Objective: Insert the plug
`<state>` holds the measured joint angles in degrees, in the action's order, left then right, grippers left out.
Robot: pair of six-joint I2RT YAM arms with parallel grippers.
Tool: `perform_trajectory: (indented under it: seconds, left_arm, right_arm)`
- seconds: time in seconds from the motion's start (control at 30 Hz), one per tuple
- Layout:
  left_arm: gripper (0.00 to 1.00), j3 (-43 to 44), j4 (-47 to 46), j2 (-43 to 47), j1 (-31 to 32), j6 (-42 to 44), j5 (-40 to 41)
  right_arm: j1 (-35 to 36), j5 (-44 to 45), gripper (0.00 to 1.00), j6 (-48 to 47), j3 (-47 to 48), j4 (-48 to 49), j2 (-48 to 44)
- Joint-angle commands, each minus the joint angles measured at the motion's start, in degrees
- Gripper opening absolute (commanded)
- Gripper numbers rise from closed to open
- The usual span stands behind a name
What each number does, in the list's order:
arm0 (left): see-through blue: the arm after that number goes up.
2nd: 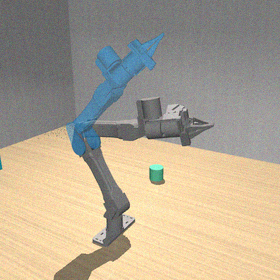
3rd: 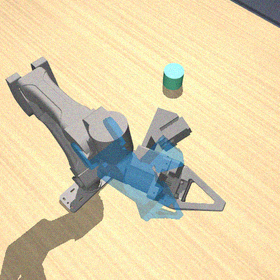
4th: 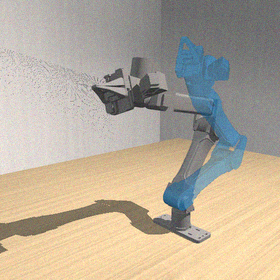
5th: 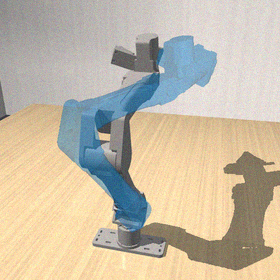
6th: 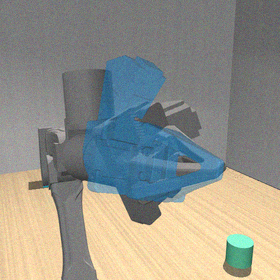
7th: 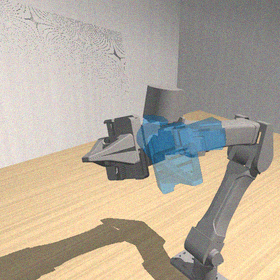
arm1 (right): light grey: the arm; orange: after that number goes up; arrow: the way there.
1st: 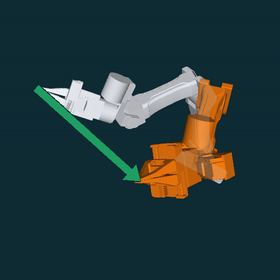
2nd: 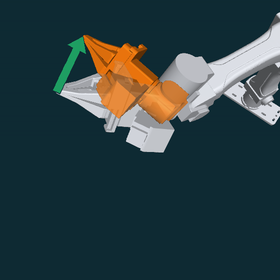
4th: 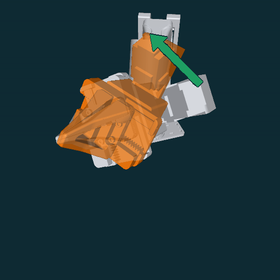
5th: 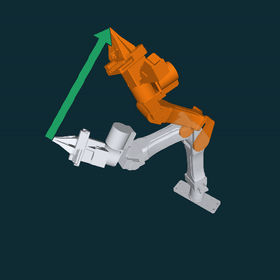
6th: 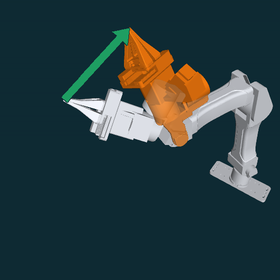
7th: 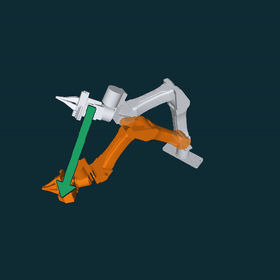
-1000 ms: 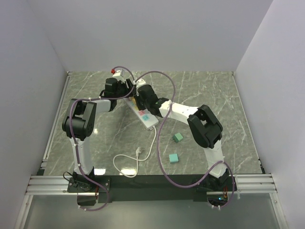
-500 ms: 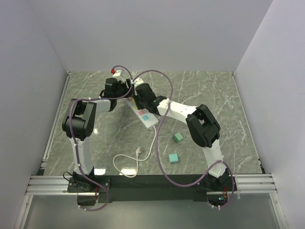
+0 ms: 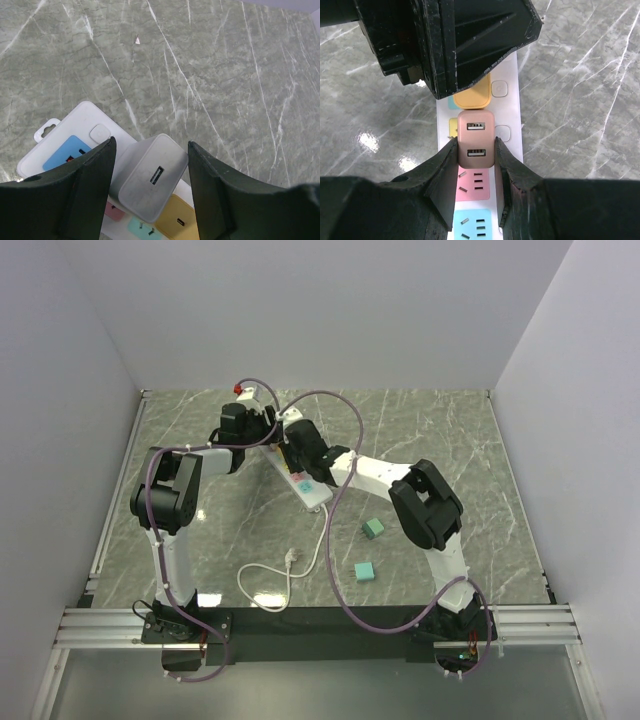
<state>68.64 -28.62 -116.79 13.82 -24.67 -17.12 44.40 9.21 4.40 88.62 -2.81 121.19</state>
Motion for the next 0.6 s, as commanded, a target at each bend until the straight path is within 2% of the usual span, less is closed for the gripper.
perform_trajectory:
  seconds: [0.0,0.4,0.57]
  left_arm:
    - [0.63,-1.32,4.98,2.27,1.12,1.55,-2.74]
    - [0.64,-1.5,5.15,2.36,1.64,2.78,-5.29]
    - [0.64,-1.14,5.94,2.36,2.08,3.57,-5.55]
  right_arm:
    - [0.95,0.63,0.0,-0.1,-3.71,-8.09,1.34]
    - [2.44,-0.33,0.0,3.41,-8.02,-8.88,0.54]
    - [2.79,-0.25,0.0,3.68,-6.97,-11.07,1.16]
